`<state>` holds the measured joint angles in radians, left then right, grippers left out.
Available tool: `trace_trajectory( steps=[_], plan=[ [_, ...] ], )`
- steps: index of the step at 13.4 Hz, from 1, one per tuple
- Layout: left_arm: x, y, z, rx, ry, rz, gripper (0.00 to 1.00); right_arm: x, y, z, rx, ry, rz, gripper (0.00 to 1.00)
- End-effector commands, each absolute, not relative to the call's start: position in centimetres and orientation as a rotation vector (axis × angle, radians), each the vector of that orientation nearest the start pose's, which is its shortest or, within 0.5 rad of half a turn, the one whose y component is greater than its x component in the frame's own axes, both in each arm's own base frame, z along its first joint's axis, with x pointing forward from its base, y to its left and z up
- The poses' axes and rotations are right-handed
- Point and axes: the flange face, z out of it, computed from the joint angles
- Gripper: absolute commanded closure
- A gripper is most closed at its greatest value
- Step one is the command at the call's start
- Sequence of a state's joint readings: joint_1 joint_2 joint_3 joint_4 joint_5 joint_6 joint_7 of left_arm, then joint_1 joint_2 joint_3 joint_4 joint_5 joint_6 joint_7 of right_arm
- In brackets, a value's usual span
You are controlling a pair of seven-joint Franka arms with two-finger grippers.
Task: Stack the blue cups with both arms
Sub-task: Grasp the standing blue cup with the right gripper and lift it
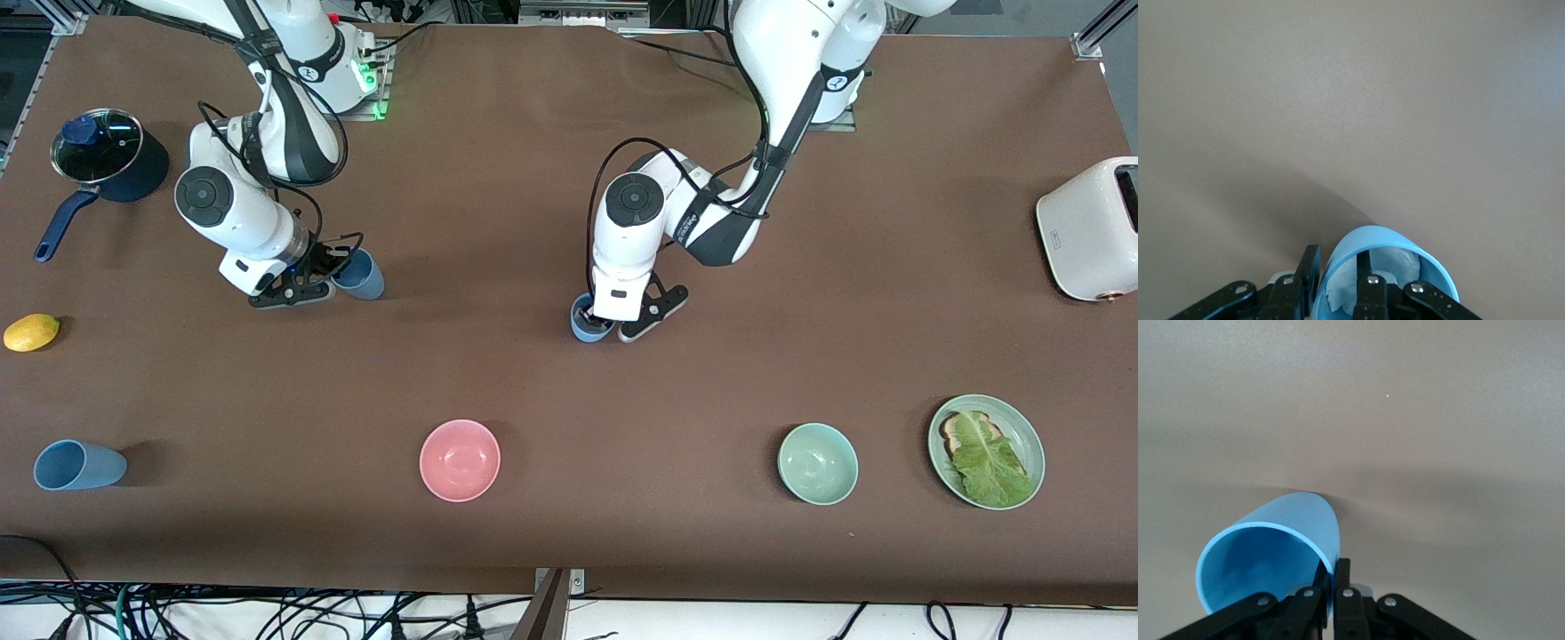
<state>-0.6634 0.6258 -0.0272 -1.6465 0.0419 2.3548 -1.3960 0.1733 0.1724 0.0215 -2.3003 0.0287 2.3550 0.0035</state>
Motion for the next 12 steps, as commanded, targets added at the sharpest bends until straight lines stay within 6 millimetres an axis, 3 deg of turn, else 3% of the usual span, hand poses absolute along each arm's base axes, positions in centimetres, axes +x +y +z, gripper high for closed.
trace_trajectory(
  steps=[1,3,6,9,12],
  plan=[
    [53.8,-44.3,26.7,-3.007,-1.099,-0.120,0.72,51.2,10.0,28.5,-3.107,-0.265,0.109,1.00],
    [53.8,-44.4,26.8,-3.010,-1.100,-0.123,0.83,52.5,10.4,31.6,-3.105,-0.263,0.078,1.00],
    [53.6,-44.6,26.8,-3.008,-1.107,-0.121,0.69,54.9,11.5,36.7,-3.100,-0.270,0.096,1.00],
    [53.6,-44.6,26.8,-3.009,-1.107,-0.123,0.68,55.8,12.8,39.2,-3.095,-0.276,0.071,1.00],
    [53.5,-44.7,26.7,-3.010,-1.105,-0.122,0.59,56.9,13.4,42.1,-3.097,-0.266,0.083,1.00]
  ],
)
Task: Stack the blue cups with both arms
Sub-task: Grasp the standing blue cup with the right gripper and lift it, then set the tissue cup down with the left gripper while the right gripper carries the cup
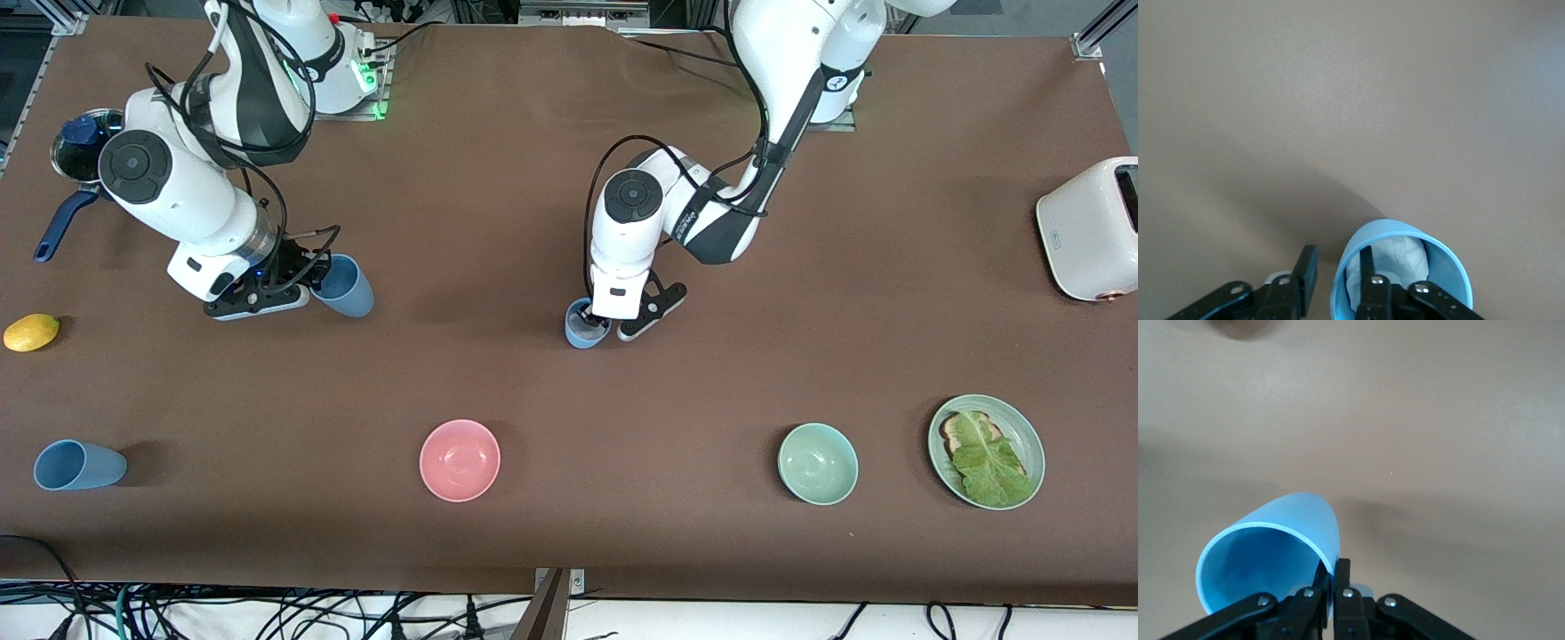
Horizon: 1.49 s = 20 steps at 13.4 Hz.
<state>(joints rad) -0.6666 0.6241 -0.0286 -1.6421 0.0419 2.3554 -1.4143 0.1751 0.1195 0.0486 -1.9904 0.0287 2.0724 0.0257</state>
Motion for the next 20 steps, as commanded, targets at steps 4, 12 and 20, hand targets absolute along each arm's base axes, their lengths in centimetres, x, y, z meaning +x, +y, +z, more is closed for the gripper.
trace_trajectory(
  steps=[4,12,20],
  plan=[
    [53.5,-45.1,27.1,-3.011,-1.126,-0.125,0.58,57.7,13.7,45.4,-3.098,-0.277,0.124,1.00],
    [53.5,-46.2,30.4,-3.029,-1.219,-0.148,0.58,57.5,16.1,50.6,-3.101,-0.285,0.159,1.00],
    [55.3,-41.2,37.1,-3.014,-1.087,-0.127,0.59,56.5,25.1,51.0,-3.124,-0.073,0.141,1.00]
  ],
)
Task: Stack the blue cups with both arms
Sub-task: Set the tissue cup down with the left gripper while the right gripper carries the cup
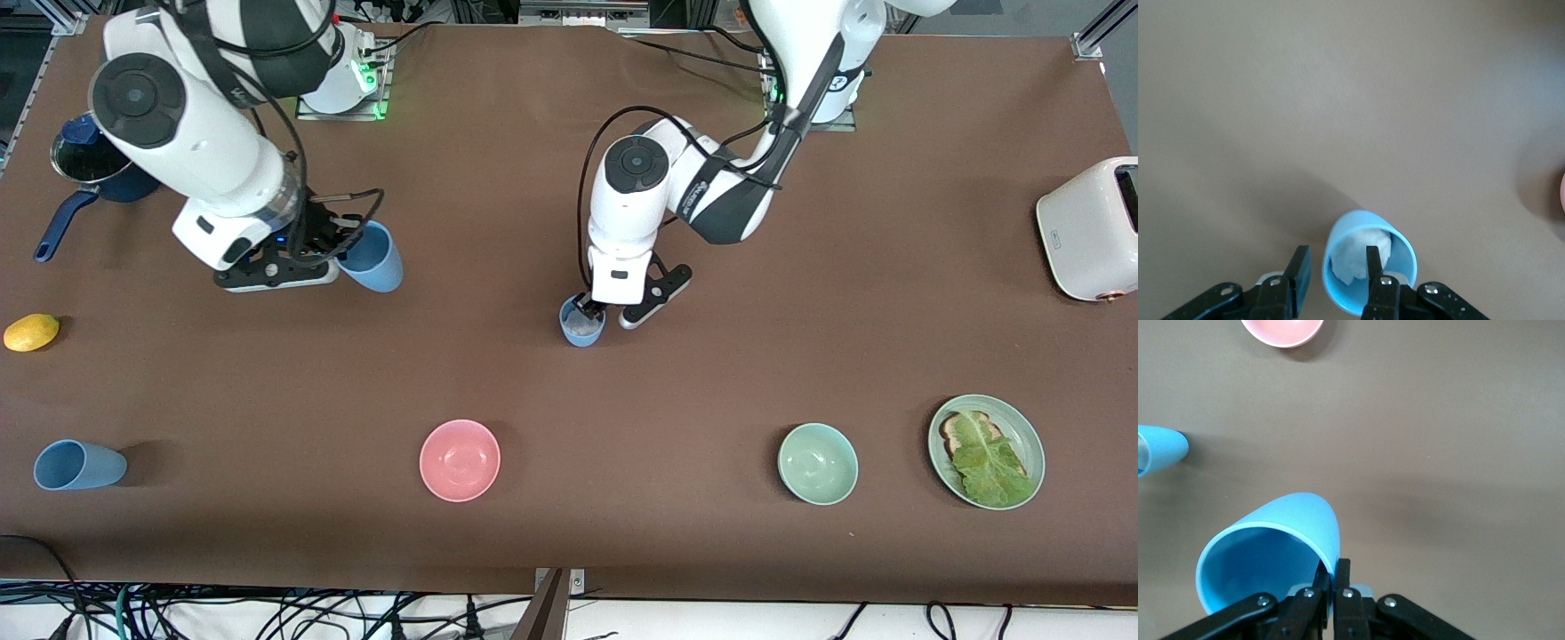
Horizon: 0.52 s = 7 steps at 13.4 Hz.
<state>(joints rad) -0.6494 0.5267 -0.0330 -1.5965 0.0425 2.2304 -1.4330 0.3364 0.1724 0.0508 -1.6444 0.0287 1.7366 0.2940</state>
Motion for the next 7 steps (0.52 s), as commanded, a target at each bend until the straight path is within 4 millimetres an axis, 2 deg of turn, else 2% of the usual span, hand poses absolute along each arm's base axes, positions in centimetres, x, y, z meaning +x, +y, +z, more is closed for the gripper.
trace_trajectory(
  steps=[1,2,3,4,5,7],
  plan=[
    [55.9,-39.4,39.0,-3.011,-1.062,-0.120,0.59,56.3,26.2,50.9,-3.125,-0.048,0.142,1.00],
    [56.3,-38.1,40.6,-3.011,-1.033,-0.105,0.59,56.1,27.2,50.8,-3.121,-0.020,0.139,1.00],
    [56.4,-37.4,42.5,-3.023,-1.009,-0.078,0.59,56.0,28.7,50.6,-3.114,-0.003,0.139,1.00],
    [57.1,-35.9,44.4,-3.026,-0.995,-0.043,0.59,55.9,30.4,50.9,-3.110,0.004,0.127,1.00],
    [57.5,-34.7,46.3,-3.043,-0.956,-0.011,0.59,55.8,32.2,50.7,-3.107,0.028,0.117,1.00],
    [58.4,-30.9,48.8,-3.066,-0.896,0.036,0.59,55.2,36.7,50.1,-3.103,0.077,0.102,1.00]
  ],
)
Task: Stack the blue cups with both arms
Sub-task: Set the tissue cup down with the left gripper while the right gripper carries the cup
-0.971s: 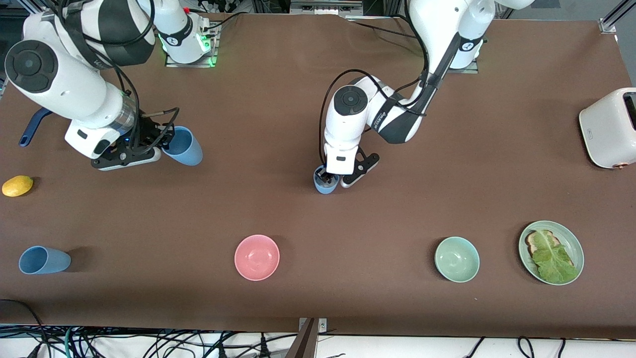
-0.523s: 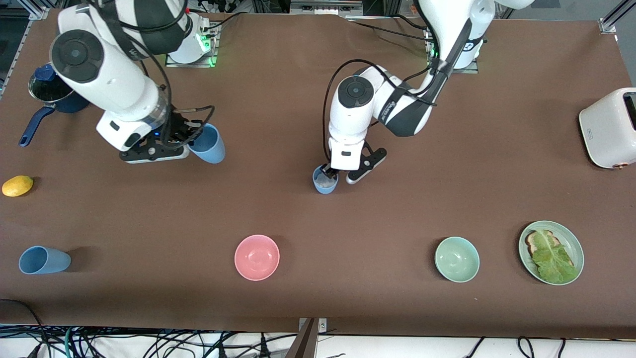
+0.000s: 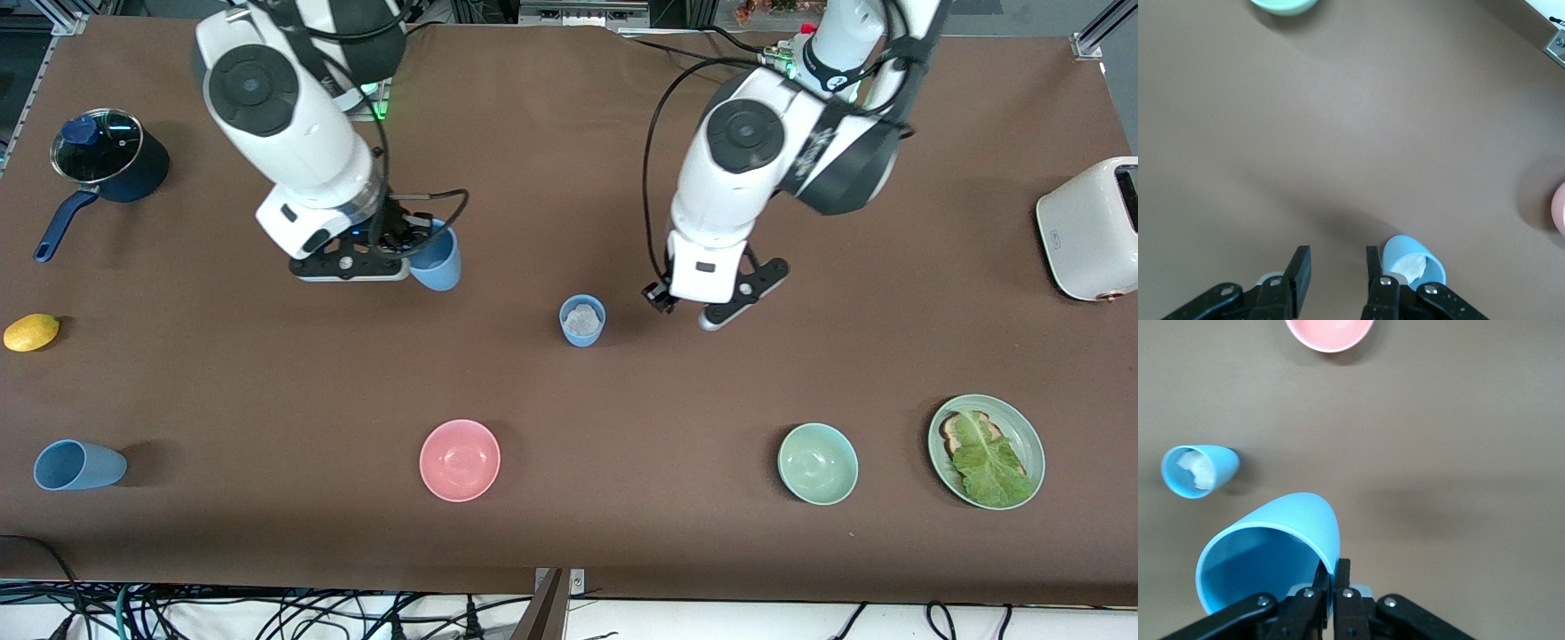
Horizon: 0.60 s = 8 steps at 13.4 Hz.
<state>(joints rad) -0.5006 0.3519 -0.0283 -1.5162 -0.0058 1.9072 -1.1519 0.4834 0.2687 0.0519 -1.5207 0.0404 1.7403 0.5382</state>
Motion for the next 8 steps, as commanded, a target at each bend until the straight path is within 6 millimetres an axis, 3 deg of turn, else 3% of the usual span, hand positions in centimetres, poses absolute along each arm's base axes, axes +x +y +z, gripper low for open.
trace_trajectory(
  steps=[1,4,8],
  plan=[
    [58.9,-28.7,49.9,-3.083,-0.834,0.039,0.59,54.9,38.9,50.0,-3.093,0.109,0.082,1.00],
    [59.7,-21.6,52.5,-3.120,-0.614,0.093,0.59,55.0,44.3,49.7,-3.049,0.192,0.027,1.00],
    [60.5,-11.8,54.5,-3.150,-0.405,0.152,0.59,54.0,48.6,47.7,-3.035,0.200,0.014,1.00]
  ],
)
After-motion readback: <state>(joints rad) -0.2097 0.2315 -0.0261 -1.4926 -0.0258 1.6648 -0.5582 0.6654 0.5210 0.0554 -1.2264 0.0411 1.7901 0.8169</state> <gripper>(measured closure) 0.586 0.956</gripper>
